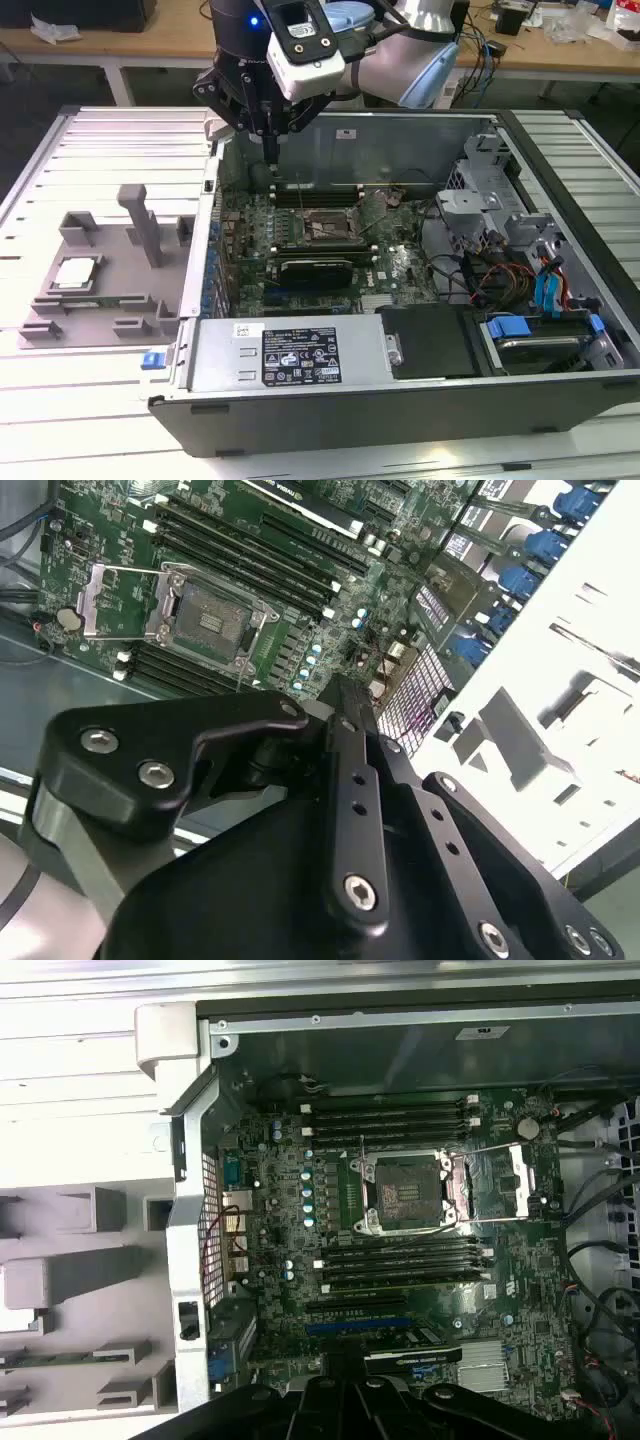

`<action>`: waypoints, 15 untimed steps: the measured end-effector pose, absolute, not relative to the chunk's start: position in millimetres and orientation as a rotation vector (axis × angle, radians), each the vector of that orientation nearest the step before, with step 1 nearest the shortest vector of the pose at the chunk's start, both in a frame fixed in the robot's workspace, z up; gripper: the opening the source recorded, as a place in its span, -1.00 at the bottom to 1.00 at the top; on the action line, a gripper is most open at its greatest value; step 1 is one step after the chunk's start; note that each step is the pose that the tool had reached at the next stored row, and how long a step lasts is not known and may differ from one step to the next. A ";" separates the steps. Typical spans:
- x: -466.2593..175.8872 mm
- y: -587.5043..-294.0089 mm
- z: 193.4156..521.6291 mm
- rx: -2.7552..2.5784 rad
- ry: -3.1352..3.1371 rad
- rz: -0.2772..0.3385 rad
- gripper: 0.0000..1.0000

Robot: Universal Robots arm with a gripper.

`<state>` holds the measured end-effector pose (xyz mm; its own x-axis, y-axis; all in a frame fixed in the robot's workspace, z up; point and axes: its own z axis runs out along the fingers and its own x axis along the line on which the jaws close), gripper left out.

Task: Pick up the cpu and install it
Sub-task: 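Reach for the cpu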

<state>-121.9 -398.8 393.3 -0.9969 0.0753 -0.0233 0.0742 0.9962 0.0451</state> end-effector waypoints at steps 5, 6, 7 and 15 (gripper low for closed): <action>-121.9 -398.8 393.3 0.117 3.114 0.069 -0.79; -121.9 -398.9 393.3 0.117 3.114 0.069 -0.79; -121.9 -398.9 393.3 0.116 3.114 0.069 -0.79; -127.5 -398.9 393.3 0.117 3.114 0.069 -0.79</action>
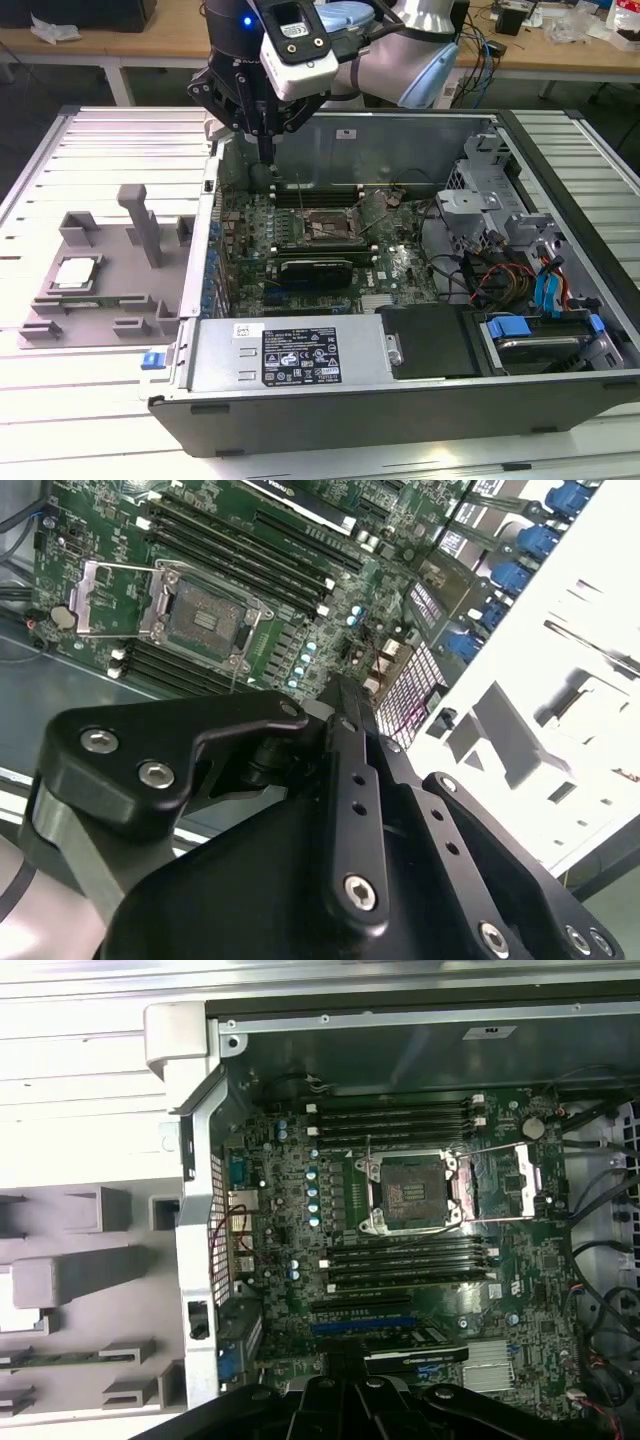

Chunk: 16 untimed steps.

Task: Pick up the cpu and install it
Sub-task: 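Reach for the cpu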

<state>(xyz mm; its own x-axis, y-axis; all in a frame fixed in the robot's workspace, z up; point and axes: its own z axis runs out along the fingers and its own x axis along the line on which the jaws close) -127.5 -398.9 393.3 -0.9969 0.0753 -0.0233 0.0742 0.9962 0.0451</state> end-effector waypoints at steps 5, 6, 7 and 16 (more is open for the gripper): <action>-132.9 -398.9 393.3 0.117 3.114 0.069 -0.79; -133.6 -398.9 393.3 0.117 3.114 0.069 -0.79; -136.2 -398.9 393.3 0.117 3.114 0.069 -0.79; -149.1 -398.9 393.3 0.117 3.113 0.069 -0.79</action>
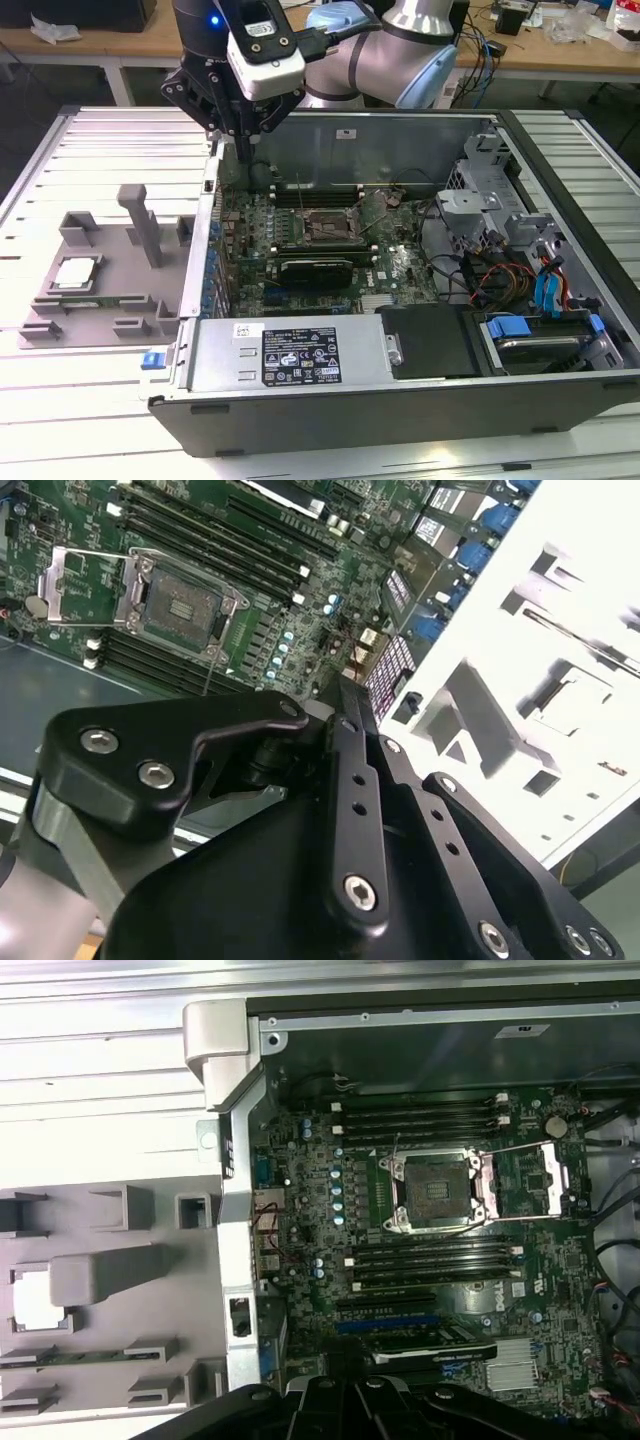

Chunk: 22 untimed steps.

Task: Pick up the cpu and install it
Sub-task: 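Reach for the cpu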

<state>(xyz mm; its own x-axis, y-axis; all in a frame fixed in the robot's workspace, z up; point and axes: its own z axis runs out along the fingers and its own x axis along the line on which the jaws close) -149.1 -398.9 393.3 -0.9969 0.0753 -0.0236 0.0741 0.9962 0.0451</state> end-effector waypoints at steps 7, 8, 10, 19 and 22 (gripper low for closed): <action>-154.5 -398.8 393.3 0.117 3.113 0.069 -0.79; -155.7 -398.9 393.3 0.117 3.113 0.069 -0.79; -157.5 -398.9 393.3 0.117 3.113 0.069 -0.79; -170.4 -398.8 393.3 0.116 3.112 0.069 -0.79; -172.7 -398.8 393.3 0.116 3.112 0.069 -0.79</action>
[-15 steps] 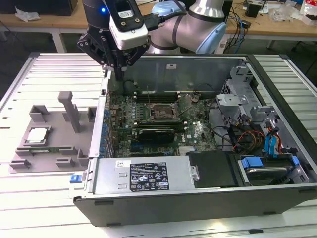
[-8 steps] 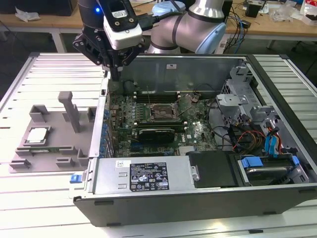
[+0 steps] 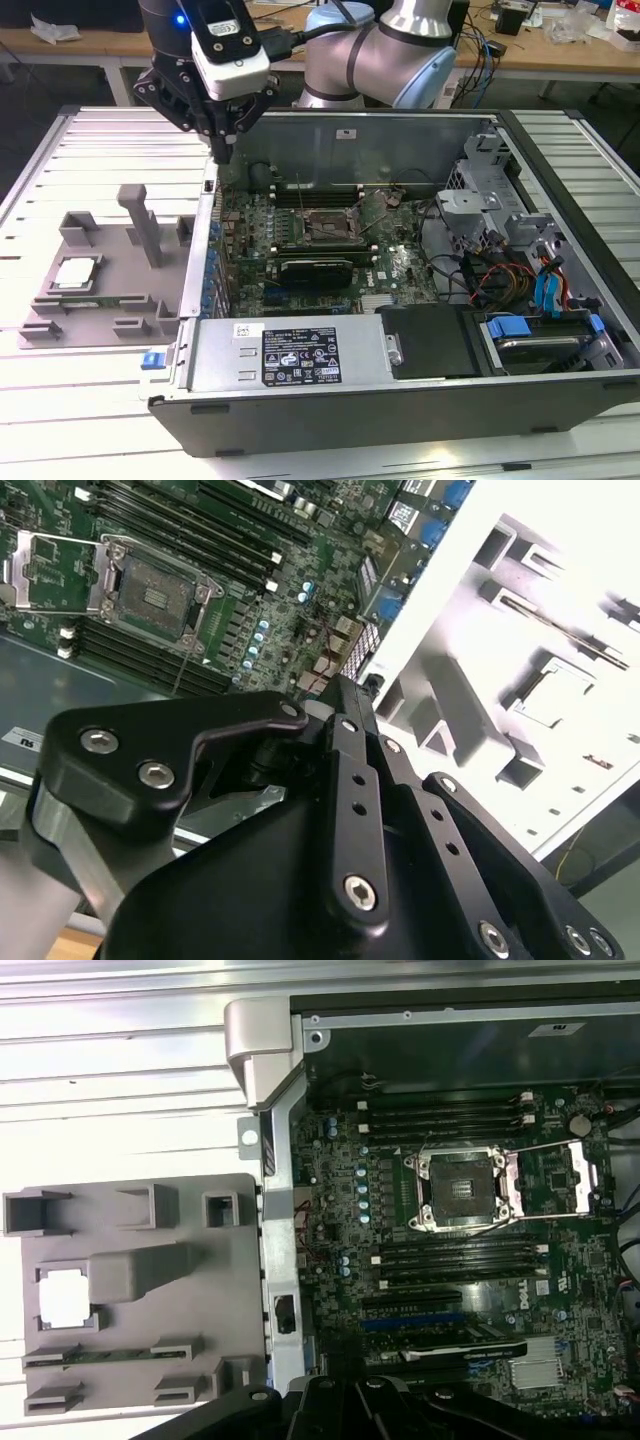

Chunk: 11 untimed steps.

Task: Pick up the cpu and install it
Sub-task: 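Reach for the cpu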

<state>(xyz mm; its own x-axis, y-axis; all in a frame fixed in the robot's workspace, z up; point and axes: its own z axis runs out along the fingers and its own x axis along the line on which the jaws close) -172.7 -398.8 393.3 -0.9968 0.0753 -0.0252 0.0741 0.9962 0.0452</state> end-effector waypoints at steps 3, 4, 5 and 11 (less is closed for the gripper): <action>-177.5 -398.9 393.3 0.116 3.112 0.069 -0.79; -180.0 -398.8 393.3 0.116 3.112 0.069 -0.79; -181.7 -398.9 393.3 0.116 3.111 0.069 -0.79; -194.7 -398.9 393.3 0.116 3.111 0.069 -0.79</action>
